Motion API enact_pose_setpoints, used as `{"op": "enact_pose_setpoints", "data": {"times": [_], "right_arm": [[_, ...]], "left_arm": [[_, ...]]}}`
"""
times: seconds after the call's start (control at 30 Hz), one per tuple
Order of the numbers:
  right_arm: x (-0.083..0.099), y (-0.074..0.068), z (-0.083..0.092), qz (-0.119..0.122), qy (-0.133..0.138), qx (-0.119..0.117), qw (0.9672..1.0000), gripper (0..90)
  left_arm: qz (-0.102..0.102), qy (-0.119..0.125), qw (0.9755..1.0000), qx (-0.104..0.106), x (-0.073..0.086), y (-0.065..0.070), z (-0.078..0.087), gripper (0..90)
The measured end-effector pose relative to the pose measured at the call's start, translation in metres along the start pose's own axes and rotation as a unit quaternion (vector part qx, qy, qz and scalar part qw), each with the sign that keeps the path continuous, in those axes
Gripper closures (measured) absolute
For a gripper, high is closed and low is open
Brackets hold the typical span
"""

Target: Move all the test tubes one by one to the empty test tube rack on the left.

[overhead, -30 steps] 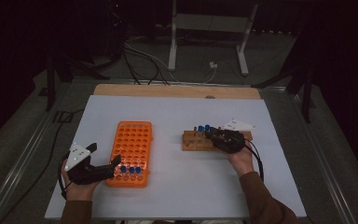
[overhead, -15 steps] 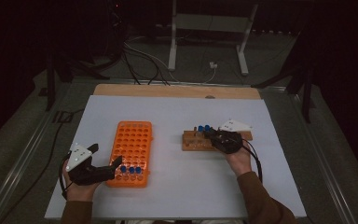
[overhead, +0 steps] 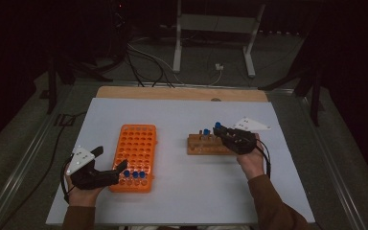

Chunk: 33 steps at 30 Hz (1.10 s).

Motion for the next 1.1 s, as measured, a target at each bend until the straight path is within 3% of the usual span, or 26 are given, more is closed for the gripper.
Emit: {"op": "enact_pose_setpoints", "data": {"times": [0.23,0.6,0.9,1.1], "right_arm": [[-0.005,-0.006,0.012,-0.001,0.008,-0.006,0.9999,77.3],[-0.009,-0.012,0.027,0.002,0.02,-0.009,0.9998,77.3],[-0.011,-0.029,0.028,0.011,0.017,-0.042,0.9989,77.3],[-0.012,-0.047,0.022,0.033,0.004,-0.063,0.9975,77.3]], "left_arm": [[-0.009,0.008,0.9999,0.009,-0.01,0.007,0.001,2.0],[-0.036,0.019,0.9987,0.03,-0.04,0.029,-0.005,4.9],[-0.053,0.017,0.9968,0.057,-0.059,0.05,-0.022,6.5],[-0.066,0.015,0.9947,0.077,-0.069,0.062,-0.033,7.5]]}}
Point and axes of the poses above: each handheld gripper's, and its own axes: z roughly backward along the jaws, x roughly out of its underside, y roughly to its right, the point moved 1 cm from there along -z, roughly forward along the jaws, and after that the axes turned 11 degrees about -z, right-handed, at the moved point
